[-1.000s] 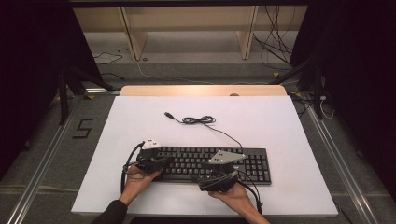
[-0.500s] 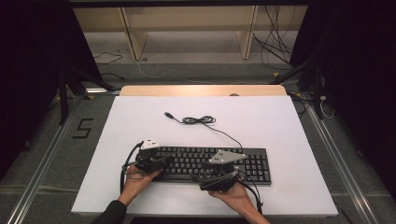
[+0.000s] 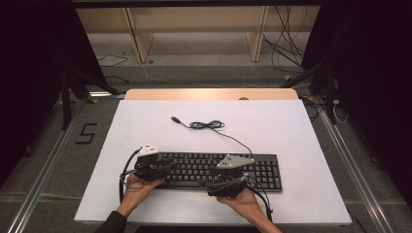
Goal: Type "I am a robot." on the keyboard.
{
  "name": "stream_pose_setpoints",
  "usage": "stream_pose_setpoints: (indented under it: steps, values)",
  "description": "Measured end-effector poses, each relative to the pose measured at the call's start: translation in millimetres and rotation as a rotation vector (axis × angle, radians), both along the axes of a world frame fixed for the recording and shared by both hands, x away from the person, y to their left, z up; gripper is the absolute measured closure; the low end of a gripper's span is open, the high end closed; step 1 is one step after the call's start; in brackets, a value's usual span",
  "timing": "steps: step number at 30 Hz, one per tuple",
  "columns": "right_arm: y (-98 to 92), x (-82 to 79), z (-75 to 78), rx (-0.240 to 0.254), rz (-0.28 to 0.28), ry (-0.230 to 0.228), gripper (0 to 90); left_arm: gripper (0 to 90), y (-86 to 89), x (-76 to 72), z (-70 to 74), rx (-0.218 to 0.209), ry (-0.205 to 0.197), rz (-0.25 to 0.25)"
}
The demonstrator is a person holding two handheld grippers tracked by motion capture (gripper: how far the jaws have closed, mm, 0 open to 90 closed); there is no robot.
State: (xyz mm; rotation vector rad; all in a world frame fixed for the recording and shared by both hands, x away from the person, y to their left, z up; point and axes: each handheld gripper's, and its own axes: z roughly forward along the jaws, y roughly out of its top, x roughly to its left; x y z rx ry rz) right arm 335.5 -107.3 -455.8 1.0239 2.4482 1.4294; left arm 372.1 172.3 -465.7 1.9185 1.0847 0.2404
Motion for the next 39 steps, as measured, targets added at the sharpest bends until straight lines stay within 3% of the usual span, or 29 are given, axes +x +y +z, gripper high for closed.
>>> stream_pose_setpoints:
  steps: [10, 26, 32, 39]
  values:
    - [0.8, 9.9, -1.1, -0.018, -0.029, 0.021, 45.3, 47.5, 7.6, -11.4, 4.0, -0.036, -0.005, 0.006]
    - [2.9, 31.8, -7.4, -0.076, -0.091, 0.047, 83.3, 35.0, 15.4, -30.1, 6.8, -0.077, -0.048, 0.000]
    - [9.2, 39.3, -10.8, -0.103, -0.102, 0.046, 89.8, 31.5, 19.1, -33.5, 6.7, -0.086, -0.065, -0.002]
    - [14.5, 46.8, -15.2, -0.130, -0.125, 0.056, 90.0, 30.4, 22.5, -37.1, 6.5, -0.090, -0.079, -0.002]
